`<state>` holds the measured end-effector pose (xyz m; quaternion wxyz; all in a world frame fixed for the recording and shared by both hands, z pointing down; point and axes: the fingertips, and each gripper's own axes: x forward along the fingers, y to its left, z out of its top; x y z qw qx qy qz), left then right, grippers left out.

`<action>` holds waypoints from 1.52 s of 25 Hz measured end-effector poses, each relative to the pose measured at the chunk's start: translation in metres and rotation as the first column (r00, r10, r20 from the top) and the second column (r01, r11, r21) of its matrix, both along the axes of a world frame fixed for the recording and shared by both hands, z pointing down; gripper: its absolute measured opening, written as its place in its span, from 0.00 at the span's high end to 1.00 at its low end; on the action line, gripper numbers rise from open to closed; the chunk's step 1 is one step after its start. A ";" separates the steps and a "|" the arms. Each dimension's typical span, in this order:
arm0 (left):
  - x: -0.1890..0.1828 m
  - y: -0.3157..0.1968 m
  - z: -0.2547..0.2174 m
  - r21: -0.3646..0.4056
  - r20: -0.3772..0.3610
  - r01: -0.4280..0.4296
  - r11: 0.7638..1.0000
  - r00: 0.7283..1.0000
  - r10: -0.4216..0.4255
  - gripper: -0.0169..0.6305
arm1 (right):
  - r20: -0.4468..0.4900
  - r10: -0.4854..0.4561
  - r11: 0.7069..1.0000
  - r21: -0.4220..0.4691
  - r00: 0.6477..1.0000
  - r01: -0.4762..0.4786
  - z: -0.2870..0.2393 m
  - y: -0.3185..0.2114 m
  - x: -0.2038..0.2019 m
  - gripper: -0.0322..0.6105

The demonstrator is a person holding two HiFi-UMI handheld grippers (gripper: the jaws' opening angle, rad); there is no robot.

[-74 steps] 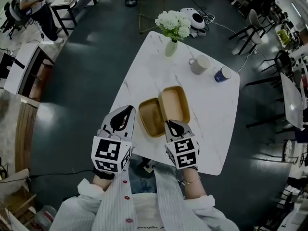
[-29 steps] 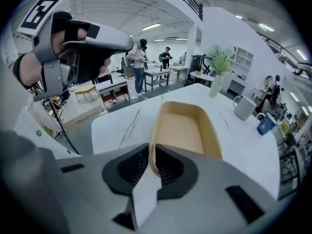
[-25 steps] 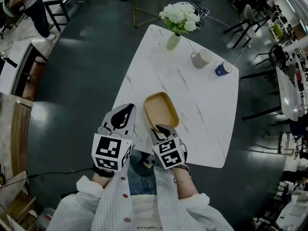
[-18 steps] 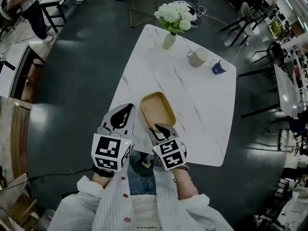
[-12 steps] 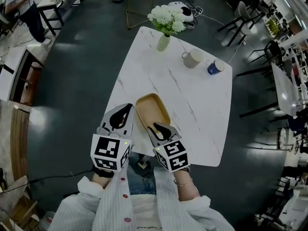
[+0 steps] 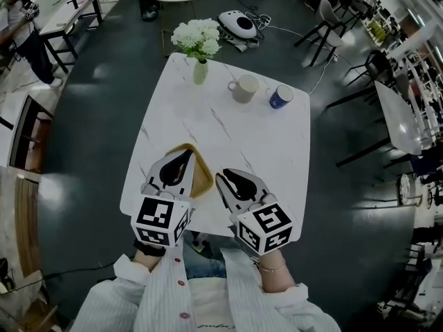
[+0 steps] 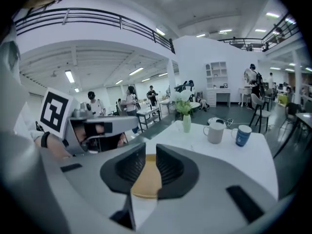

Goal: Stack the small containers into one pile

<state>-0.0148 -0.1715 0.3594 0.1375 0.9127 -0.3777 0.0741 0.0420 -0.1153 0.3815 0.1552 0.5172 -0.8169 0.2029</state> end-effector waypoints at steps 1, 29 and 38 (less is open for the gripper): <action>0.013 0.002 -0.005 0.009 -0.007 -0.017 1.000 1.000 0.017 0.94 | 0.011 0.010 1.000 0.022 1.000 -0.010 -0.009 0.001 0.011 0.84; 0.210 0.116 -0.081 0.122 -0.099 -0.112 0.986 0.987 0.124 0.94 | 0.068 0.004 0.966 0.257 0.998 -0.022 -0.090 0.088 0.192 0.93; 0.202 0.116 -0.092 0.151 -0.101 -0.109 0.983 0.987 0.125 0.94 | 0.062 -0.004 0.961 0.278 0.998 -0.013 -0.095 0.085 0.181 0.93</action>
